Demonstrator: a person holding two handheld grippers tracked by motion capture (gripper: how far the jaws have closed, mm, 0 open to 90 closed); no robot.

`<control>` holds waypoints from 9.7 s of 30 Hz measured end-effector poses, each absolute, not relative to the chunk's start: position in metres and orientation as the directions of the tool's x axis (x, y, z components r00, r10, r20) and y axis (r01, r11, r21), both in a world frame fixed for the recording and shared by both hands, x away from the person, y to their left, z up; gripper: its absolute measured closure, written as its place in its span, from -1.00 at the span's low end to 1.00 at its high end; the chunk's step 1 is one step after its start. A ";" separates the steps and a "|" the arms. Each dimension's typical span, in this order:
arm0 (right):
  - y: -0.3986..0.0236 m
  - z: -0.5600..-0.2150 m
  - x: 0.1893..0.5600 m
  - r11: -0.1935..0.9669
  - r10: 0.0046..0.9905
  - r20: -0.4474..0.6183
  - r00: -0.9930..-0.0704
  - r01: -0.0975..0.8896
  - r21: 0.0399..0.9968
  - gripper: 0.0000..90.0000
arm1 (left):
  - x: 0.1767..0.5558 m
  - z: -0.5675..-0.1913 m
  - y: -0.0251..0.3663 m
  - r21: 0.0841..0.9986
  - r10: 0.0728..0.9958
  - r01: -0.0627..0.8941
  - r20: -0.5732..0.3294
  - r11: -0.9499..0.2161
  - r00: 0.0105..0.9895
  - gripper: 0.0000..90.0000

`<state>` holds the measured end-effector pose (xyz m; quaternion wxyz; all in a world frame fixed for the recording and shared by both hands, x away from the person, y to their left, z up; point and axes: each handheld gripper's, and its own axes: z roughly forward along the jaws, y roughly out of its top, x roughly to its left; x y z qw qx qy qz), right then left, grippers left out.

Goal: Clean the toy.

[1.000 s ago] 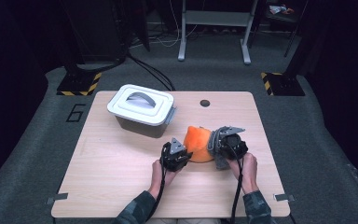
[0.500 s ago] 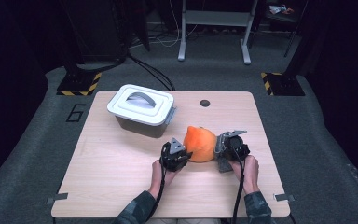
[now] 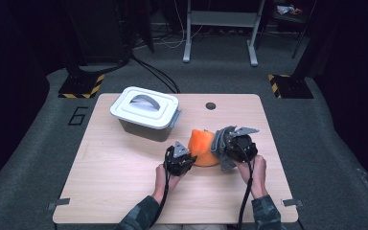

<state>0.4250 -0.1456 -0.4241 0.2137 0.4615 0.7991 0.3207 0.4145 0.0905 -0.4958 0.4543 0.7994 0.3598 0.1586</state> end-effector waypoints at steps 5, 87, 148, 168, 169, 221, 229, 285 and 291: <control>-0.131 -0.436 0.432 0.407 0.865 -0.077 -0.495 0.605 0.684 0.56 | 0.416 -0.496 0.092 0.838 0.720 0.432 -0.069 -0.334 0.690 0.70; -0.151 -0.457 0.436 0.396 0.891 -0.109 -0.442 0.634 0.664 0.56 | 0.415 -0.491 0.094 0.827 0.713 0.473 -0.130 -0.305 0.689 0.74; -0.138 -0.447 0.433 0.438 0.878 -0.158 -0.452 0.626 0.645 0.57 | 0.416 -0.494 0.095 0.831 0.714 0.469 -0.132 -0.297 0.687 0.74; -0.172 -0.457 0.434 0.358 0.918 -0.107 -0.382 0.682 0.638 0.57 | 0.417 -0.496 0.096 0.833 0.722 0.475 -0.141 -0.283 0.677 0.74; -0.171 -0.452 0.432 0.346 0.921 -0.103 -0.376 0.670 0.657 0.57 | 0.417 -0.496 0.095 0.833 0.722 0.475 -0.140 -0.283 0.677 0.74; -0.129 -0.406 0.429 0.401 0.872 -0.117 -0.476 0.555 0.729 0.57 | 0.408 -0.482 0.083 0.850 0.687 0.341 0.032 -0.400 0.726 0.81; -0.101 -0.402 0.431 0.475 0.839 -0.176 -0.516 0.533 0.700 0.57 | 0.407 -0.483 0.084 0.849 0.671 0.337 0.028 -0.407 0.740 0.81; -0.105 -0.398 0.432 0.481 0.831 -0.165 -0.531 0.536 0.694 0.56 | 0.409 -0.491 0.090 0.848 0.682 0.368 -0.010 -0.382 0.731 0.81; -0.083 -0.403 0.436 0.542 0.794 -0.206 -0.572 0.515 0.663 0.56 | 0.409 -0.490 0.090 0.849 0.681 0.359 0.001 -0.388 0.733 0.81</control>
